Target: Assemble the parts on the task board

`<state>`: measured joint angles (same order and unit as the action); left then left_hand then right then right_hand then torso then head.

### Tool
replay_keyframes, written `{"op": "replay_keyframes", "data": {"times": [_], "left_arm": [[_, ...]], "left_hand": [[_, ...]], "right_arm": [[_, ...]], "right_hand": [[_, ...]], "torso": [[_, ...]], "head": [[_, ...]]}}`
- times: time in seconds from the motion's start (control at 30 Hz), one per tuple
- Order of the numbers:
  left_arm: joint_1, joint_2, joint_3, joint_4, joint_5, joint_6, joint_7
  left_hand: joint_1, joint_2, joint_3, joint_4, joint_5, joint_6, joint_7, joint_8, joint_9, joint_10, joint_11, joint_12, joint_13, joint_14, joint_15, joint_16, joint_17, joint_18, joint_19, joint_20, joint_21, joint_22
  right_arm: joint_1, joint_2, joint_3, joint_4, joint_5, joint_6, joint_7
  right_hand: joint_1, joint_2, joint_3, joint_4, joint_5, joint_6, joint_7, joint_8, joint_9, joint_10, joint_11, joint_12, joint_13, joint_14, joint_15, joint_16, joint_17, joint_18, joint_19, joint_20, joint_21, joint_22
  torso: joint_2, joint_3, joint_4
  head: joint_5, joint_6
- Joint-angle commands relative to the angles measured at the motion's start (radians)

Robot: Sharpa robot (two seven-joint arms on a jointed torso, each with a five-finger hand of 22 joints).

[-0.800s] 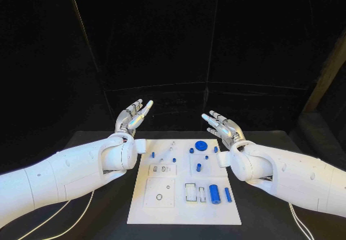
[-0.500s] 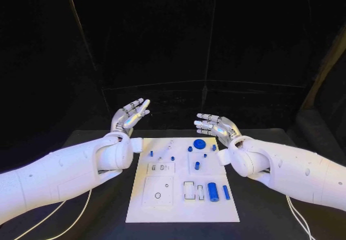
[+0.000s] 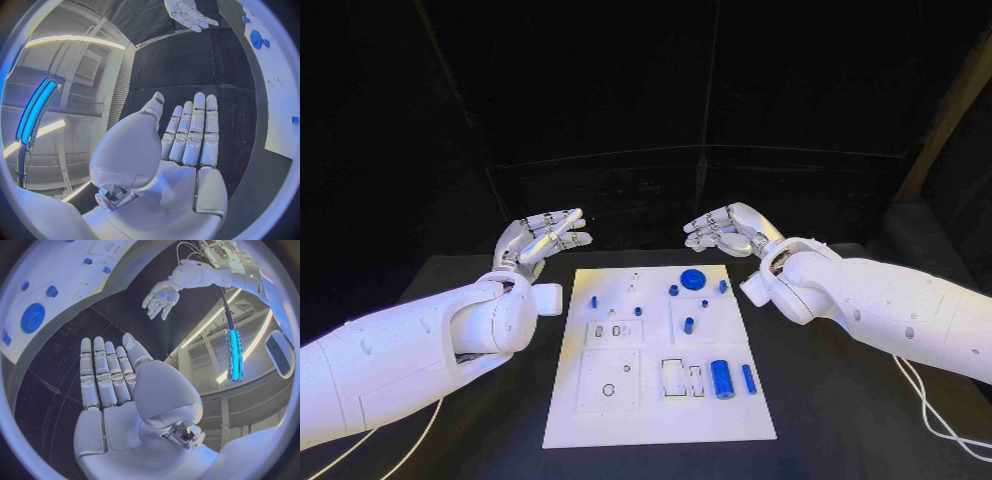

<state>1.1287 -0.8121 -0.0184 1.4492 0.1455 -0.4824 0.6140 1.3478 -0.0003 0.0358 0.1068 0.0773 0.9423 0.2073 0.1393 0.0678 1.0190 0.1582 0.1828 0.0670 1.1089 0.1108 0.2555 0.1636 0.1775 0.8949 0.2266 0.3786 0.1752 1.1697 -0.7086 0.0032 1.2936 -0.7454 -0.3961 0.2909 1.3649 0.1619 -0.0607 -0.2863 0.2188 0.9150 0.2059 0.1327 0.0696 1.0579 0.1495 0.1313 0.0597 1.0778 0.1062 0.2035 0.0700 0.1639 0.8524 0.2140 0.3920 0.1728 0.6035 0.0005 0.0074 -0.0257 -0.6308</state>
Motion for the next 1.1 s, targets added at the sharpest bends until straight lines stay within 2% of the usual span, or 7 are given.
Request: {"op": "replay_keyframes", "data": {"times": [0.03, 0.1, 0.23, 0.37, 0.53, 0.73, 1.1], "left_arm": [[0.001, -0.015, 0.000, 0.041, -0.048, 0.063, -0.007], [0.001, -0.025, 0.000, 0.063, -0.050, 0.067, -0.009], [0.001, -0.046, 0.000, 0.110, -0.052, 0.073, -0.012], [0.001, -0.060, 0.000, 0.148, -0.053, 0.078, -0.015], [0.001, -0.069, 0.000, 0.179, -0.054, 0.082, -0.020], [0.001, -0.072, 0.000, 0.196, -0.054, 0.087, -0.025], [0.001, -0.068, 0.000, 0.199, -0.054, 0.091, -0.029]], "left_hand": [[-0.001, 0.006, -0.003, -0.008, -0.007, 0.009, 0.001, -0.009, -0.001, 0.008, -0.001, -0.010, -0.001, 0.010, -0.002, -0.002, 0.005, 0.007, 0.016, -0.004, 0.006, 0.001], [-0.003, 0.007, -0.004, -0.011, -0.007, 0.011, 0.001, -0.011, -0.002, 0.010, -0.001, -0.013, -0.001, 0.012, -0.003, -0.006, 0.007, 0.007, 0.024, -0.006, 0.008, 0.001], [-0.005, 0.006, -0.008, -0.018, -0.007, 0.015, 0.000, -0.018, -0.002, 0.015, -0.002, -0.021, -0.002, 0.016, -0.005, -0.016, 0.012, 0.007, 0.044, -0.009, 0.014, 0.002], [-0.005, 0.006, -0.009, -0.021, -0.007, 0.016, 0.000, -0.019, -0.002, 0.016, -0.002, -0.023, -0.002, 0.017, -0.005, -0.019, 0.013, 0.007, 0.048, -0.010, 0.015, 0.002], [-0.005, 0.005, -0.010, -0.024, -0.007, 0.016, 0.000, -0.021, -0.002, 0.015, -0.002, -0.026, -0.002, 0.017, -0.005, -0.022, 0.014, 0.007, 0.051, -0.010, 0.016, 0.001], [-0.006, 0.006, -0.011, -0.027, -0.007, 0.016, 0.001, -0.025, -0.003, 0.012, -0.001, -0.032, -0.003, 0.017, -0.004, -0.027, 0.016, 0.006, 0.055, -0.011, 0.016, 0.001], [-0.007, 0.006, -0.012, -0.029, -0.007, 0.016, 0.001, -0.027, -0.003, 0.010, 0.000, -0.035, -0.003, 0.017, -0.004, -0.029, 0.016, 0.006, 0.056, -0.011, 0.016, 0.000]], "right_arm": [[0.015, 0.004, 0.001, -0.001, -0.308, 0.046, -0.096], [0.021, 0.005, 0.001, 0.002, -0.382, 0.060, -0.133], [0.032, 0.013, 0.001, 0.014, -0.532, 0.083, -0.217], [0.041, 0.023, 0.001, 0.023, -0.662, 0.113, -0.297], [0.049, 0.038, 0.002, 0.023, -0.779, 0.158, -0.369], [0.052, 0.049, 0.002, 0.022, -0.847, 0.196, -0.398], [0.056, 0.069, 0.003, 0.002, -0.887, 0.226, -0.417]], "right_hand": [[0.023, -0.036, 0.035, -0.006, 0.012, 0.119, -0.030, -0.007, -0.003, 0.154, -0.043, -0.030, 0.002, 0.226, -0.067, 0.032, 0.024, 0.017, 0.138, -0.070, 0.163, 0.079], [0.022, -0.045, 0.040, -0.004, 0.017, 0.129, -0.035, -0.014, -0.004, 0.174, -0.049, -0.036, 0.003, 0.269, -0.078, 0.045, 0.037, 0.018, 0.154, -0.082, 0.205, 0.102], [0.010, -0.064, 0.045, -0.004, 0.022, 0.139, -0.041, -0.029, -0.004, 0.193, -0.063, -0.049, 0.005, 0.356, -0.098, 0.085, 0.068, 0.019, 0.195, -0.103, 0.288, 0.148], [-0.014, -0.081, 0.045, -0.003, 0.026, 0.139, -0.045, -0.047, -0.005, 0.185, -0.068, -0.060, 0.006, 0.430, -0.112, 0.151, 0.113, 0.020, 0.231, -0.117, 0.353, 0.183], [-0.038, -0.094, 0.049, -0.002, 0.026, 0.131, -0.049, -0.065, -0.005, 0.150, -0.066, -0.067, 0.003, 0.434, -0.113, 0.237, 0.172, 0.019, 0.238, -0.120, 0.397, 0.208], [-0.056, -0.100, 0.071, -0.002, 0.017, 0.119, -0.053, -0.068, -0.004, 0.118, -0.065, -0.061, 0.003, 0.426, -0.113, 0.386, 0.274, 0.019, 0.241, -0.120, 0.469, 0.248], [-0.071, -0.112, 0.096, -0.001, 0.008, 0.104, -0.053, -0.069, -0.004, 0.077, -0.059, -0.056, 0.004, 0.406, -0.108, 0.607, 0.467, 0.020, 0.228, -0.113, 0.565, 0.304]], "torso": [[0.030, 0.0005, 0.0022], [0.038, -0.0012, 0.0028], [0.060, -0.0061, 0.0057], [0.079, -0.0101, 0.0128], [0.098, -0.0143, 0.0209], [0.116, -0.0167, 0.0304], [0.129, -0.0177, 0.0351]], "head": [[-0.005, 0.006], [-0.007, 0.004], [-0.012, 0.010], [-0.019, 0.011], [-0.024, 0.016], [-0.028, 0.015], [-0.032, 0.013]]}}
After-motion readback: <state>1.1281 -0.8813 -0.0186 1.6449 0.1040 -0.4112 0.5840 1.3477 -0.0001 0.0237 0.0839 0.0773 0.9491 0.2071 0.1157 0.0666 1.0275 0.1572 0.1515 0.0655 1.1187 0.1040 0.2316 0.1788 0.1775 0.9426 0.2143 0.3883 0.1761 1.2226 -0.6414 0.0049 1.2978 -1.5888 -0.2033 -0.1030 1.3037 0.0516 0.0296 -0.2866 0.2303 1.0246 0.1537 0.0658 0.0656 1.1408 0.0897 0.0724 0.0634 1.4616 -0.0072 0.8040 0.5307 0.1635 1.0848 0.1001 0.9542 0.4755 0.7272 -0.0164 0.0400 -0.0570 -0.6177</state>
